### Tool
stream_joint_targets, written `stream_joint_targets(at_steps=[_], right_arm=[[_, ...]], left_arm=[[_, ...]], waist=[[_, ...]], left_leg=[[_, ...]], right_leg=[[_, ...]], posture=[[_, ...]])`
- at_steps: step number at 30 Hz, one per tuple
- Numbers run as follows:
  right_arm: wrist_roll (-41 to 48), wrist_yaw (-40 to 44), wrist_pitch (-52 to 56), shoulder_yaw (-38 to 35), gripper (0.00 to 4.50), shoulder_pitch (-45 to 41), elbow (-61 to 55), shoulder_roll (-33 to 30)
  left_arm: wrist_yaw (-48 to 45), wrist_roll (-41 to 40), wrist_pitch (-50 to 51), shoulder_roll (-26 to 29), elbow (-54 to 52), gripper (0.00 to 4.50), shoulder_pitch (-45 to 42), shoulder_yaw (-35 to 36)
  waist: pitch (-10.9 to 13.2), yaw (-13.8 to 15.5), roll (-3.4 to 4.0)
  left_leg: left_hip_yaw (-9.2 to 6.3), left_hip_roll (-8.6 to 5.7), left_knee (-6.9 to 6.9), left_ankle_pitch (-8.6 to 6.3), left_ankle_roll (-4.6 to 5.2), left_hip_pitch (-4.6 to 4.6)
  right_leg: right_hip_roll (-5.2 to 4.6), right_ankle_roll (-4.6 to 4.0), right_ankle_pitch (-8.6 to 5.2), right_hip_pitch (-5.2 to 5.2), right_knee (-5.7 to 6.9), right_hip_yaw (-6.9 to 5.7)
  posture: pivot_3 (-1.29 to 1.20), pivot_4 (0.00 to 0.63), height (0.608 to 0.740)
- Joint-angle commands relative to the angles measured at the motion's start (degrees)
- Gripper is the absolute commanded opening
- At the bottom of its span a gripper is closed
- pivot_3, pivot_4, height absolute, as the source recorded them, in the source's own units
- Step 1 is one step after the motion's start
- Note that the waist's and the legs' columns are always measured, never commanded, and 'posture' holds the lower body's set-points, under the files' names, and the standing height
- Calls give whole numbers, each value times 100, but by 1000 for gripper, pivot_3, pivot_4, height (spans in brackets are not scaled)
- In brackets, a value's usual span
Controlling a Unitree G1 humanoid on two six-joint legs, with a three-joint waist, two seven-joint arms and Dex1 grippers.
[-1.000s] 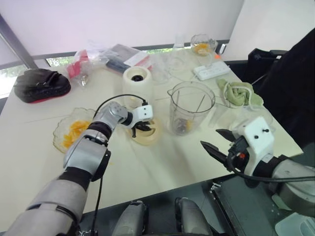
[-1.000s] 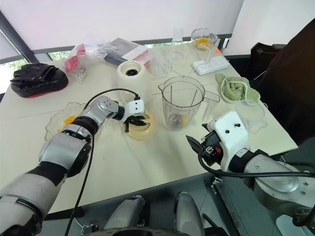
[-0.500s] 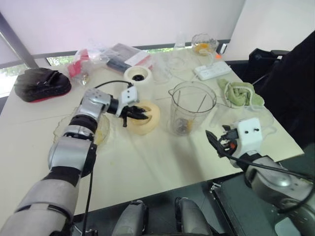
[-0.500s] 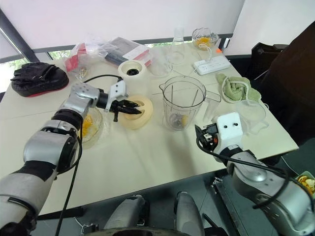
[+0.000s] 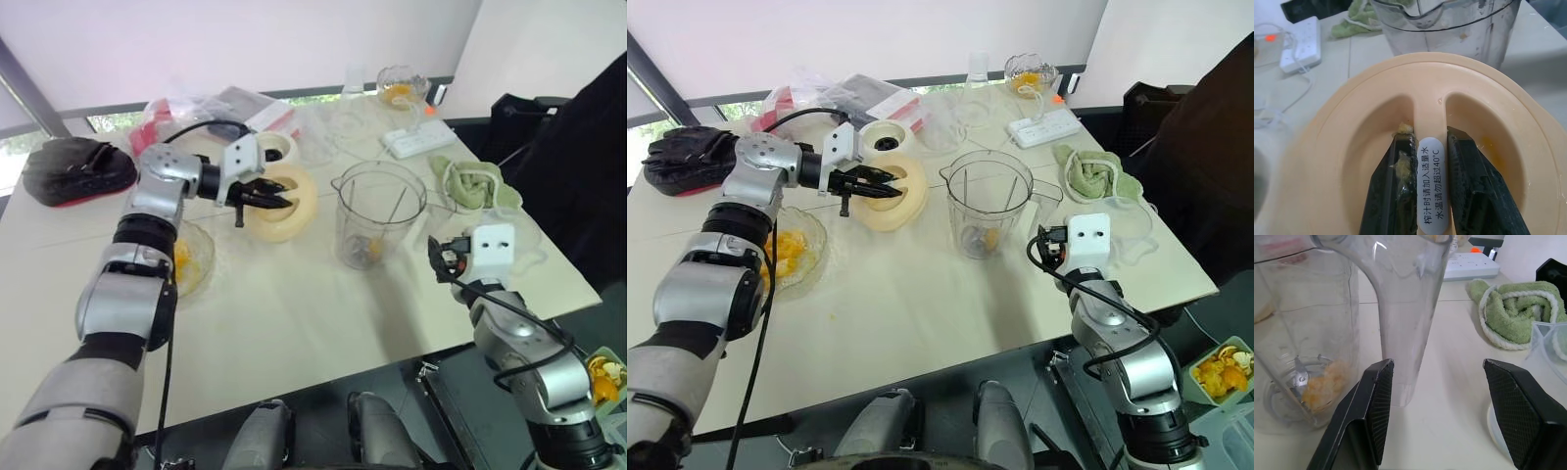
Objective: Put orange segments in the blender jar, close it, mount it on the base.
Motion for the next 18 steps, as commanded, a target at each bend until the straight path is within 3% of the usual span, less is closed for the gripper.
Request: stream_joint_targets(at_steps=[1, 11, 18], right_arm=[[-207, 241, -157, -230, 3025, -167, 19, 69], [-385, 820, 21, -256, 3025, -579, 233, 211], [-695, 1001, -341, -281, 3025, -1053, 1006, 473]], left_arm=[[100, -165, 36, 81, -291, 263, -57, 102], [236, -198, 46, 62, -353, 263, -61, 89], [270, -202, 15, 75, -385, 263, -104, 84]], waist=[[0, 6, 0], [0, -22, 0], [0, -21, 0]], left_leg=[[0, 0, 1, 0, 0, 0], [0, 1, 0, 0, 0, 2], [0, 1, 0, 3, -6, 2]], right_leg=[[0, 0, 0, 0, 1, 0], [1, 0, 0, -4, 8, 0], [1, 0, 0, -6, 10, 0]], posture=[[0, 150, 740], [0, 150, 740], [0, 150, 740]])
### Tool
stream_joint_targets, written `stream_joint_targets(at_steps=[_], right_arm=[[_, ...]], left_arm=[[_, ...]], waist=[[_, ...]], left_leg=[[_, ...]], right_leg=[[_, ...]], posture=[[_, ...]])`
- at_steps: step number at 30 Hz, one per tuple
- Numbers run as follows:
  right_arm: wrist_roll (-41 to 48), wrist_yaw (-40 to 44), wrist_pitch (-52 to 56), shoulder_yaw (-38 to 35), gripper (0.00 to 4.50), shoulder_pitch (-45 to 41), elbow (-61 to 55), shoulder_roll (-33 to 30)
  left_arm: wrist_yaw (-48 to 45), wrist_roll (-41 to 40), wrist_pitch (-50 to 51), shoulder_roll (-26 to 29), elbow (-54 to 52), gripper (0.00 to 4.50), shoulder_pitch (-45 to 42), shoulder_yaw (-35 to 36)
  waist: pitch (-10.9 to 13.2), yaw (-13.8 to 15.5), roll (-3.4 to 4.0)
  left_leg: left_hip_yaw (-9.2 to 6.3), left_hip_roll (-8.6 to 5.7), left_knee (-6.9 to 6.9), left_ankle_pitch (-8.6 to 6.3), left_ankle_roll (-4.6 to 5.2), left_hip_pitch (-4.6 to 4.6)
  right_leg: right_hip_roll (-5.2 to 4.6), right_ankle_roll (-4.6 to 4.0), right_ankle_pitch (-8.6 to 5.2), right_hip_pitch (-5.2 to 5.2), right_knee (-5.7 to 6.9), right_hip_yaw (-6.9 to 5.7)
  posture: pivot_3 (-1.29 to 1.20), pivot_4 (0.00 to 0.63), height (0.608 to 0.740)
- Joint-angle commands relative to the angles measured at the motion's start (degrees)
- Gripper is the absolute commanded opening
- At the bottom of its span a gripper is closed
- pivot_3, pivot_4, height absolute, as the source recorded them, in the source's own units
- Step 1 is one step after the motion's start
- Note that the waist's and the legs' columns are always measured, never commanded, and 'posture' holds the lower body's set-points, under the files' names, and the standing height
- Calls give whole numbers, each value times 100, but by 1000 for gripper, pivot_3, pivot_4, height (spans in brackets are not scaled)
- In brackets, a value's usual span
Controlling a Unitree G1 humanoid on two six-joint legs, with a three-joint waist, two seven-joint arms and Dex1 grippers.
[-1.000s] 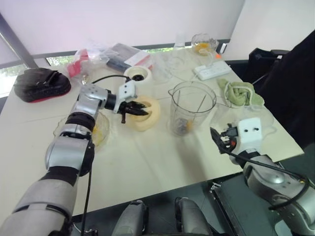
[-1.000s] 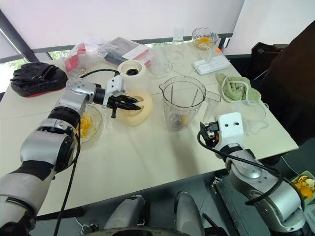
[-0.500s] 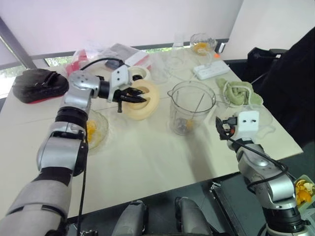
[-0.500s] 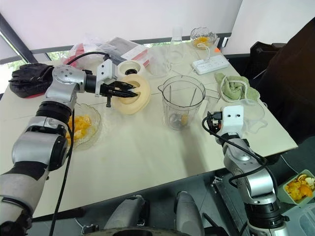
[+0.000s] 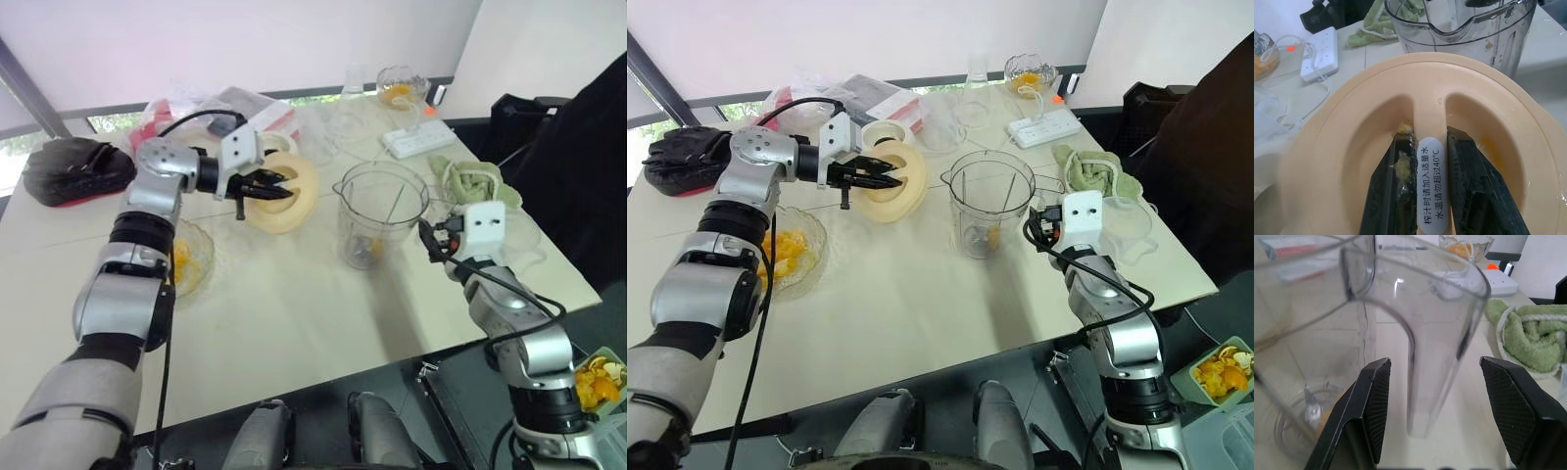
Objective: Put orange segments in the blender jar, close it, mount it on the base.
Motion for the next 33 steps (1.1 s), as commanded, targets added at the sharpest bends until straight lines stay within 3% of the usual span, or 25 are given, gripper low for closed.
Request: stream_joint_targets(at_steps=[1, 6, 9, 10, 11, 18, 25, 33], right_arm=[[-234, 97, -404, -175, 3025, -258, 430, 104], [-388, 252, -773, -258, 3025, -468, 987, 203], [-471, 313, -931, -272, 1775, -559, 1175, 267], [-490, 329, -971, -276, 1159, -593, 1233, 291], [-519, 328, -1015, -271, 938, -638, 1301, 319], [-635, 289, -1121, -267, 938, -792, 1465, 544], [-710, 220, -874, -9, 938, -892, 1021, 991], [-1008, 170, -684, 383, 938, -885, 764, 1484]], left_arm=[[32, -157, -77, 84, -210, 263, -134, 92], [30, -169, -88, 136, -237, 263, -191, 94], [26, -170, -123, 152, -196, 263, -239, 89], [8, -174, -141, 155, -181, 263, -266, 86], [-43, -174, -158, 155, -138, 263, -337, 70], [-358, -160, -344, 168, 358, 263, -917, 14], [-834, -84, -381, 18, 1252, 263, -2062, -16], [-1327, -94, -205, -642, 1782, 263, -2796, -291]], waist=[[0, -1, 0], [0, -21, 1], [1, -60, 2], [1, -76, 3], [1, -78, 2], [1, -111, 2], [2, -141, 2], [3, -243, 6]], left_leg=[[0, 0, 0, 0, 0, 0], [1, 0, 0, 2, -4, 0], [-1, 0, -1, 2, -4, -1], [-1, -1, -1, 6, -10, -1], [-1, -1, -1, 6, -12, 0], [-1, -2, -1, 7, -12, -1], [0, -2, -2, 2, -4, -1], [4, 1, -4, 0, -1, -3]], right_leg=[[0, 0, 0, 0, 1, 0], [0, 0, 0, -2, 2, 0], [0, 0, 0, -2, 3, 0], [-1, 0, 0, -3, 4, 0], [-1, 0, 0, -2, 4, 1], [-1, 0, 0, -3, 4, 0], [1, 0, 0, -5, 6, -1], [2, 0, 0, -11, 8, 0]], posture=[[0, 150, 740], [0, 150, 740], [0, 150, 740], [0, 150, 740], [0, 150, 740], [0, 150, 740], [0, 150, 740], [0, 150, 740]])
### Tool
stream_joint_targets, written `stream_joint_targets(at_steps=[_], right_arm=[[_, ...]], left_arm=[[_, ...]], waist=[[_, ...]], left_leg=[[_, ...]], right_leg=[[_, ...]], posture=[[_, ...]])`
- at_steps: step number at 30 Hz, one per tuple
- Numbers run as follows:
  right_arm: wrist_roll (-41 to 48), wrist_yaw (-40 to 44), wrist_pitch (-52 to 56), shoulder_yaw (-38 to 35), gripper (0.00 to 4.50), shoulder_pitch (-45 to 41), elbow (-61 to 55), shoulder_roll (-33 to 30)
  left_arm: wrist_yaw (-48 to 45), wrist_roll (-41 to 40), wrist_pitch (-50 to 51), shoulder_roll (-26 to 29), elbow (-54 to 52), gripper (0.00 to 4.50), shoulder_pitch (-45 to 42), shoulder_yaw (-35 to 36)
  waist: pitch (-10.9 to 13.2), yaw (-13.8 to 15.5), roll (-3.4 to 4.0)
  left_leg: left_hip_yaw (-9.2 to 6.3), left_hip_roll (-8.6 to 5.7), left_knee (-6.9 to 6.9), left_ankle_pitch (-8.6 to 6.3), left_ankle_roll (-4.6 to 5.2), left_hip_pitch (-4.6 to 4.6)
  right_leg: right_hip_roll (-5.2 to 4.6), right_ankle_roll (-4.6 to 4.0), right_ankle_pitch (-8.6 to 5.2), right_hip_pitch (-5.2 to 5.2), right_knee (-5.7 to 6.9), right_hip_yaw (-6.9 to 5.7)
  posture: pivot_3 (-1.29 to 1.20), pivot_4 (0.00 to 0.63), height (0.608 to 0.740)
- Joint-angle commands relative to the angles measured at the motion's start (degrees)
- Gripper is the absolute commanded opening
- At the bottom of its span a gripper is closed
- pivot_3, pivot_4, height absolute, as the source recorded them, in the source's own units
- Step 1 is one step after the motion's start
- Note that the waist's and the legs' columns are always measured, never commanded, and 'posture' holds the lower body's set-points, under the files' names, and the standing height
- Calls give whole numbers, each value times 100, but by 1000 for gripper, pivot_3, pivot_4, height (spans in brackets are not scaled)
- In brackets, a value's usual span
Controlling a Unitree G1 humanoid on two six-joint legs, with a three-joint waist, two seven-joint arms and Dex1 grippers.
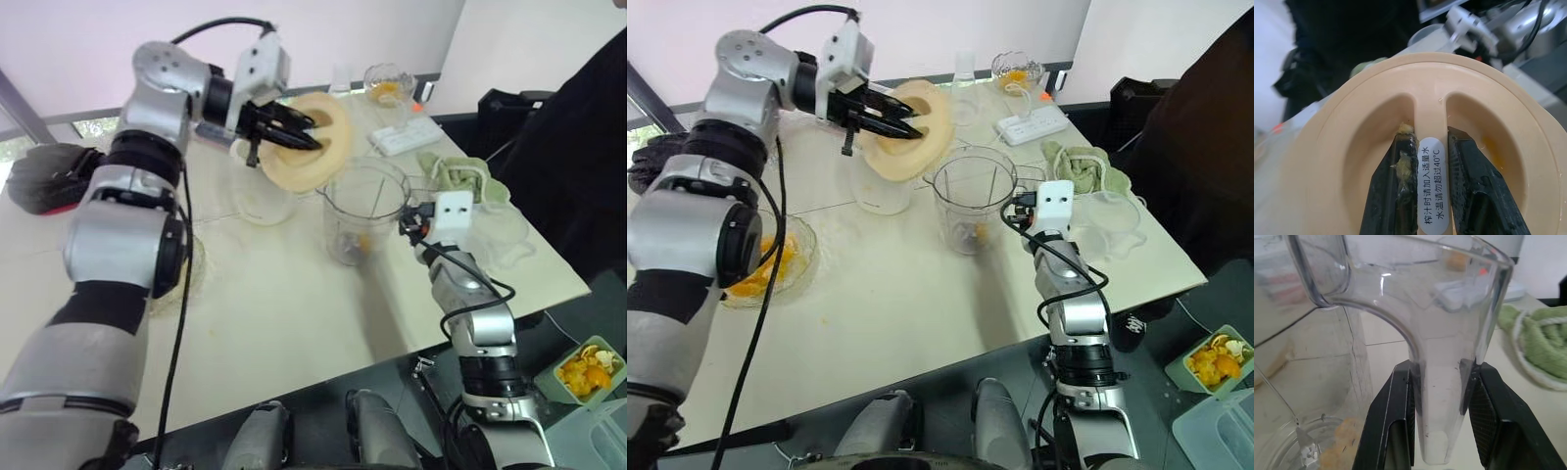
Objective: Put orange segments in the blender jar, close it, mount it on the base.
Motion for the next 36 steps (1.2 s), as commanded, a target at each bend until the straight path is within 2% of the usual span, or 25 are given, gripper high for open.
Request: stream_joint_targets(at_steps=[1, 8, 14, 26, 36], right_arm=[[-32, 61, 45, 204, 938, -106, -423, 162], [-47, 114, 353, 283, 938, -40, -836, 231], [1, 195, 681, 257, 938, 20, -1230, 214], [9, 381, 948, 318, 938, 22, -1599, 153], [-28, 425, 1023, 276, 938, 47, -1646, 73]], left_arm=[[-53, 29, 2, -189, 104, 263, -384, -187], [-53, 290, -98, -626, 360, 263, -433, -614], [-53, 505, -195, -776, 470, 263, -324, -841], [-53, 795, -304, -648, 543, 263, -108, -1112], [-53, 288, -106, -604, 444, 263, 149, -1705]], waist=[[0, -27, 0], [2, -42, 3], [4, -22, 3], [5, -21, 3], [3, -10, 5]], left_leg=[[0, 0, 0, 0, 0, -1], [3, 0, -4, 0, 1, -9], [3, -1, -3, -1, 1, -15], [3, -1, -3, -2, 3, -15], [3, -1, -1, -3, 5, -9]], right_leg=[[0, 0, 0, -1, 0, 0], [0, 0, 0, -19, 7, 3], [-1, 0, 0, -23, 7, 4], [-1, 0, 0, -24, 8, 5], [-2, 0, 0, -18, 10, 5]], posture=[[0, 150, 740], [0, 150, 740], [0, 150, 740], [0, 150, 740], [0, 150, 740]])
